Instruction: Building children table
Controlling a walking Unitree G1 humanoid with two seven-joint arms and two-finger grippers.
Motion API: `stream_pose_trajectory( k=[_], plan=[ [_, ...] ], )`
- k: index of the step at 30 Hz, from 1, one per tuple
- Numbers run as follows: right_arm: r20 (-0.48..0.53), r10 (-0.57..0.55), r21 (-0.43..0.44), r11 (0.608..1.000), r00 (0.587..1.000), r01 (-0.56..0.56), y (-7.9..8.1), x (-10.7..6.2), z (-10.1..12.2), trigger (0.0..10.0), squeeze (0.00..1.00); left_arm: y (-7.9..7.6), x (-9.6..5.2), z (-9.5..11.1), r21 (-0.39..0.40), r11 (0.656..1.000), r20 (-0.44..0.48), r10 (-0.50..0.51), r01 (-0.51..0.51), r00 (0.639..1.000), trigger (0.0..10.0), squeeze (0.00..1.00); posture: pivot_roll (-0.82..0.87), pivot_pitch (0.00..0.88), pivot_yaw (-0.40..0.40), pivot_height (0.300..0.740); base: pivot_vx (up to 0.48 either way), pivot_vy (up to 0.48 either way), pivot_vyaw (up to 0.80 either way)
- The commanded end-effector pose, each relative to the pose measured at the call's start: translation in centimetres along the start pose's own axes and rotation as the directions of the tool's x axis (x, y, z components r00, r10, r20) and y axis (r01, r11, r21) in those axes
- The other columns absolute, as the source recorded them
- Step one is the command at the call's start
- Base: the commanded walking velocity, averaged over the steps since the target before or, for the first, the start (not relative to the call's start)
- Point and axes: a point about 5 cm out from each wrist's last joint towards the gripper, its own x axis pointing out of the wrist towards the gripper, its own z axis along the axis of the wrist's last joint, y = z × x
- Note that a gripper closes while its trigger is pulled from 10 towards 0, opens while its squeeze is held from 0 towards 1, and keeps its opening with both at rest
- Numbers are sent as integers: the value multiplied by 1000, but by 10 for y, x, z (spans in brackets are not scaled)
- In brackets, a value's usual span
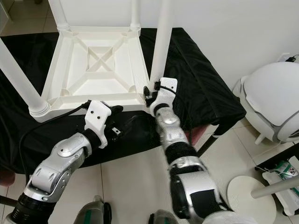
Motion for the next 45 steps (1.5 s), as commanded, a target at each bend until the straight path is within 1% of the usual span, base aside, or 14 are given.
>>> stream_pose_trajectory(
  k=[1, 6, 7, 10, 11, 12, 13, 18, 25, 26, 28, 31, 37, 45],
  plan=[
    [-60, -25, 10, 1000, 998, 26, 0, -3, -12, 0, 0, 1, 2, -1, -8, 1000, 0, 12, -12, 1000, 10000, 0, -6, 0, -33, 740, 0, 0, 0],
    [-59, 78, 42, 996, 995, -76, 17, -5, -15, 0, 0, 4, 1, 0, -8, 999, 7, 35, -35, 999, 10000, 0, 11, 0, -52, 740, 0, 0, 0],
    [-52, 92, 33, 995, 994, -90, 15, -6, -14, 10000, 0, 5, 1, 0, -9, 999, 8, 40, -40, 999, 10000, 0, 9, 0, -52, 740, 0, 0, 0],
    [-44, 123, 39, 992, 991, -121, 12, -7, -13, 10000, 0, 5, 1, -1, -9, 999, 9, 43, -43, 999, 10000, 0, 9, 0, -54, 740, 0, 0, 0],
    [-36, 127, 22, 992, 991, -126, 10, -10, -11, 10000, 478, 5, 1, -1, -8, 999, 10, 43, -43, 999, 10000, 0, 10, 0, -56, 740, 0, 0, 0],
    [-36, 127, 22, 992, 991, -126, 10, -10, -11, 10000, 478, 5, 1, -1, -8, 999, 10, 43, -43, 999, 10000, 0, 10, 0, -56, 740, 0, 0, 0],
    [-16, 162, 9, 987, 987, -162, 4, -13, -7, 10000, 1000, 6, 1, -1, -8, 999, 12, 45, -45, 999, 10000, 0, 10, 0, -59, 740, 0, 0, 0],
    [28, 339, 7, 941, 940, -339, -10, -19, 3, 10000, 1000, 7, 1, 0, -8, 999, 17, 51, -51, 999, 10000, 0, 7, 0, -55, 740, 0, 0, 0],
    [37, 431, -49, 902, 901, -430, -23, -19, 6, 10000, 1000, 7, 2, 0, -10, 999, 18, 49, -49, 999, 10000, 0, 3, 0, -51, 740, 0, 0, 0],
    [25, 461, -101, 884, 887, -456, -33, -18, 6, 10000, 0, 8, 2, 1, -8, 999, 18, 47, -46, 999, 10000, 0, 5, 0, -49, 740, 0, 0, 0],
    [-2, 487, -155, 863, 873, -481, -53, -10, 11, 10000, 0, 9, 2, 1, -9, 999, 20, 46, -46, 999, 10000, 0, 10, 0, -45, 740, 0, 0, 0],
    [-15, 496, -160, 856, 868, -492, -60, -6, 15, 10000, 0, 10, 1, 2, -10, 999, 21, 49, -48, 999, 10000, 0, 10, 0, -45, 740, 0, 0, 0],
    [-53, 537, -161, 827, 842, -538, -59, -3, 17, 10000, 0, 11, 0, 3, -10, 998, 24, 57, -57, 998, 10000, 0, 26, 0, -48, 740, 0, 0, 0],
    [-138, 584, -189, 777, 800, -600, -41, 10, 19, 10000, 0, 12, -3, 5, -16, 995, 31, 95, -95, 995, 10000, 0, 63, 4, -61, 740, 0, 0, 0]
  ],
)
